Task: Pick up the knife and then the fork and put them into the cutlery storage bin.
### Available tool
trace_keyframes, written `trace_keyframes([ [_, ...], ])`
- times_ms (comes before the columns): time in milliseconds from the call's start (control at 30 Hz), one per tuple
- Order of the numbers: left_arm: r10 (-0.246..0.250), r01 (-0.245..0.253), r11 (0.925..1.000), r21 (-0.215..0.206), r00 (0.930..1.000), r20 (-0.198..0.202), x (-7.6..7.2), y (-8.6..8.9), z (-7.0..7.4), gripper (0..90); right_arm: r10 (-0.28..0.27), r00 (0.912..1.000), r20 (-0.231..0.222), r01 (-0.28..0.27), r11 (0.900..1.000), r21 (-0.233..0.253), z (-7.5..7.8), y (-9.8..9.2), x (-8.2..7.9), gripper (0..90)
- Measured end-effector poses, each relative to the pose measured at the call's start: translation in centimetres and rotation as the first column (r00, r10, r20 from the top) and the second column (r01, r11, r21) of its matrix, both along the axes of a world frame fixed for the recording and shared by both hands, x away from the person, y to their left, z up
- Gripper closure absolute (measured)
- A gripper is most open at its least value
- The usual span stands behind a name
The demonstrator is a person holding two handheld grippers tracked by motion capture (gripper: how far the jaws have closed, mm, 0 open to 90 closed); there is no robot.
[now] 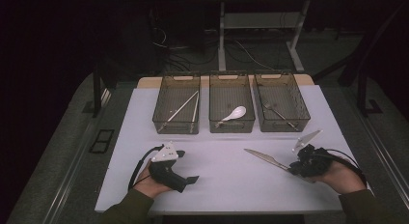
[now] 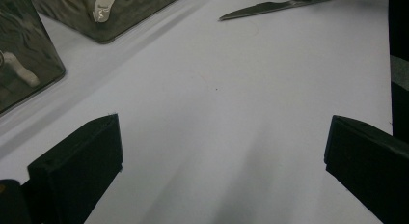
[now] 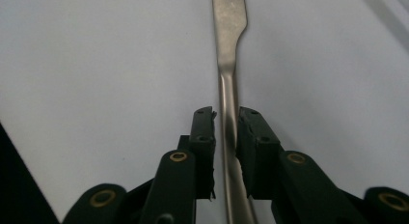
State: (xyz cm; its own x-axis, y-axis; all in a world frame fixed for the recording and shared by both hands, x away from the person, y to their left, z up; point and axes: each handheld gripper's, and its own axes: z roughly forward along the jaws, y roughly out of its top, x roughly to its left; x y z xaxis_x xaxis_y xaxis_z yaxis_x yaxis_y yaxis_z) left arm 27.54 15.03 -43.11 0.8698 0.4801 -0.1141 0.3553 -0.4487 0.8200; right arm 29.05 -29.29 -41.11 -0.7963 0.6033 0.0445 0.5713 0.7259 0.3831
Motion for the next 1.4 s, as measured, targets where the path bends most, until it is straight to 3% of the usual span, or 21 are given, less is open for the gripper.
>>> trace_keyframes([
  [133, -0.003, 0.003, 1.0000, -0.001, 1.0000, -0.002, 0.0, 0.0, 0.0, 0.0, 0.026, 0.9989, -0.040, -0.027, 0.999, -0.042, 0.0, 1.2, 1.5, 74.2],
  [367, -0.004, 0.004, 1.0000, -0.002, 1.0000, -0.003, 0.0, 0.0, 0.0, 0.0, 0.107, 0.9900, -0.092, -0.118, 0.985, -0.122, -0.3, 3.0, 2.9, 73.9],
  [567, -0.005, 0.005, 1.0000, -0.001, 1.0000, -0.004, 0.0, 0.0, 0.0, 0.0, 0.114, 0.9861, -0.121, -0.135, 0.974, -0.181, -0.8, 3.8, 3.4, 75.7],
  [800, -0.011, 0.011, 0.9999, 0.002, 0.9999, -0.002, 0.0, -0.1, -0.1, 0.0, 0.093, 0.9857, -0.140, -0.120, 0.974, -0.192, -0.9, 4.0, 3.7, 76.7],
  [1167, -0.010, 0.010, 0.9999, -0.003, 0.9999, -0.003, 0.0, -0.1, -0.1, 0.0, 0.088, 0.9884, -0.124, -0.111, 0.975, -0.194, -0.9, 4.0, 3.6, 79.6],
  [1400, -0.009, 0.009, 1.0000, -0.004, 0.9999, -0.004, 0.0, -0.1, -0.1, 0.0, 0.059, 0.9921, -0.111, -0.076, 0.984, -0.161, -0.7, 3.4, 3.5, 79.7],
])
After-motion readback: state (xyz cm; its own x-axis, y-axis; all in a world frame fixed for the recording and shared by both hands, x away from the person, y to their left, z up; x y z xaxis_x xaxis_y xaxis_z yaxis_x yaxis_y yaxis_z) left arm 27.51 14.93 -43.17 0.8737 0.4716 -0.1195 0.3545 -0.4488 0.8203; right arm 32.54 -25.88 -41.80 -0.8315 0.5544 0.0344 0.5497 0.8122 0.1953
